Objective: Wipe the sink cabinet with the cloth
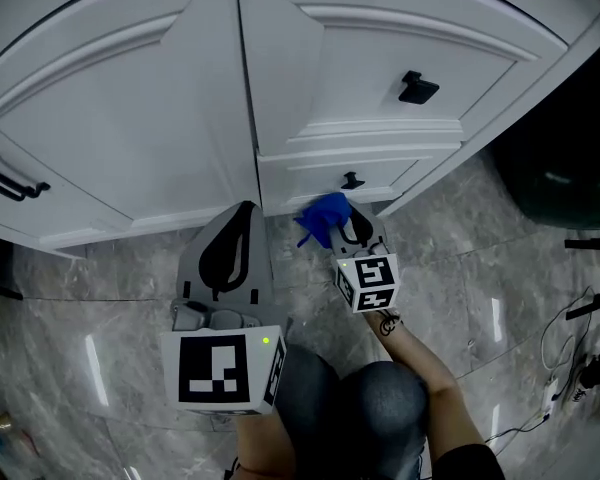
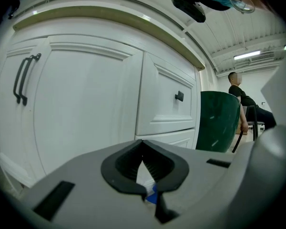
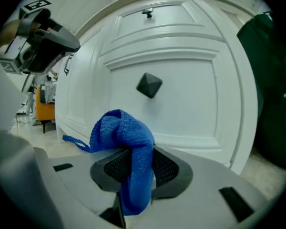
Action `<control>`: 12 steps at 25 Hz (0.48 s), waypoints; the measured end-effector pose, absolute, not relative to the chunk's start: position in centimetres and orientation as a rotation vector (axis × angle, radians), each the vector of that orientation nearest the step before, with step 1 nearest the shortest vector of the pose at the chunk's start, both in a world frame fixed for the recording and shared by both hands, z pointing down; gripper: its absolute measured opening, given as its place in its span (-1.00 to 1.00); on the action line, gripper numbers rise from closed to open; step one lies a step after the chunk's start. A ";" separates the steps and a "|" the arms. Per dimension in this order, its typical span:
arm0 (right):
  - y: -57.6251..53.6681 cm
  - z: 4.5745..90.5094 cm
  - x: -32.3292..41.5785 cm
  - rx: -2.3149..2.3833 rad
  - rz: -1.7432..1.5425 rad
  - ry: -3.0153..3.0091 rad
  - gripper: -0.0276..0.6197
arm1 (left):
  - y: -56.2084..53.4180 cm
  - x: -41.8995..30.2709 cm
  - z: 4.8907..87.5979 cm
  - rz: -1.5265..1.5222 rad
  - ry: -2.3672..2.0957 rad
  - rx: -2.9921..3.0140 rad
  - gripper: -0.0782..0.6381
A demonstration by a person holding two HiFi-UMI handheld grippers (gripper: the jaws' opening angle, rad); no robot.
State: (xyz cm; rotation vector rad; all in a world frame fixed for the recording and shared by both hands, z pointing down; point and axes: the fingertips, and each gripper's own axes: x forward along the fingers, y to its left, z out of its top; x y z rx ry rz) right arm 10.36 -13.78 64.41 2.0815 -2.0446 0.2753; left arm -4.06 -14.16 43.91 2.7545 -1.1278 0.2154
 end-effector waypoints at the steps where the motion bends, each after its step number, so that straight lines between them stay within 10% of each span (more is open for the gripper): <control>1: -14.0 64.6 9.5 2.059 0.277 -2.069 -0.56 | -14.3 -4.4 43.8 0.212 -1.140 2.751 -0.78; 12: -16.4 65.9 0.6 1.802 0.363 -2.285 -0.56 | -14.4 -5.0 43.9 0.212 -1.144 2.753 -0.78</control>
